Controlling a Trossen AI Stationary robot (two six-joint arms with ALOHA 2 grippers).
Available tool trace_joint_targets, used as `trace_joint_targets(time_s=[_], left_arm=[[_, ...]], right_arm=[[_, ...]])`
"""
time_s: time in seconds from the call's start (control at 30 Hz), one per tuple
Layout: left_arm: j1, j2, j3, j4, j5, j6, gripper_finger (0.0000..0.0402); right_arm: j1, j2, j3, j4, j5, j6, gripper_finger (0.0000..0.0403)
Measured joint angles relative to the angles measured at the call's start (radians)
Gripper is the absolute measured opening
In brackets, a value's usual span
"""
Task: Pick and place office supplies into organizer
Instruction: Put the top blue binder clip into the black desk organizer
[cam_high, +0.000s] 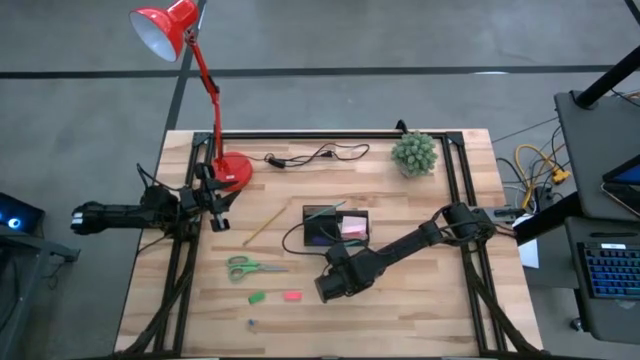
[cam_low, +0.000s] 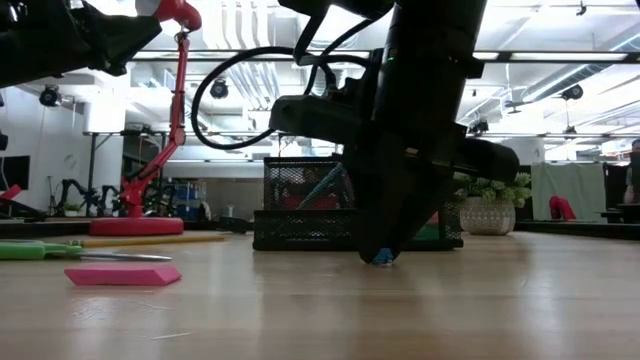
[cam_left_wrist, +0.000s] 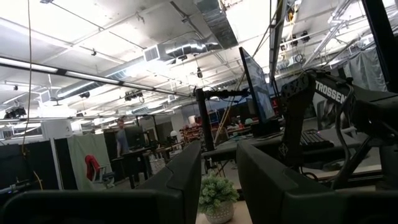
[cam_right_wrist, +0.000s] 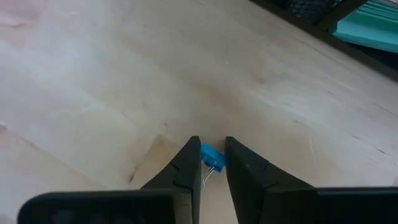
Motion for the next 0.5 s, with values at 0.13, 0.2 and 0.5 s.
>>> trace_joint_targets(time_s=[0.13,0.2,0.5], left_arm=[[0.0,0.0,0.0,0.0,0.0,0.0,0.0089],[0.0,0.0,0.0,0.0,0.0,0.0,0.0089],[0.0,0.0,0.0,0.0,0.0,0.0,0.0089]], right_arm=[[0.0,-0.002,0.0,0.0,0.003,-0.002,0.0052],[0.001,-0.002,0.0,0.0,0.003,-0.002,0.0052],[-0.002,-0.005,0.047,-0.002,0.043,-0.067,0.0052]])
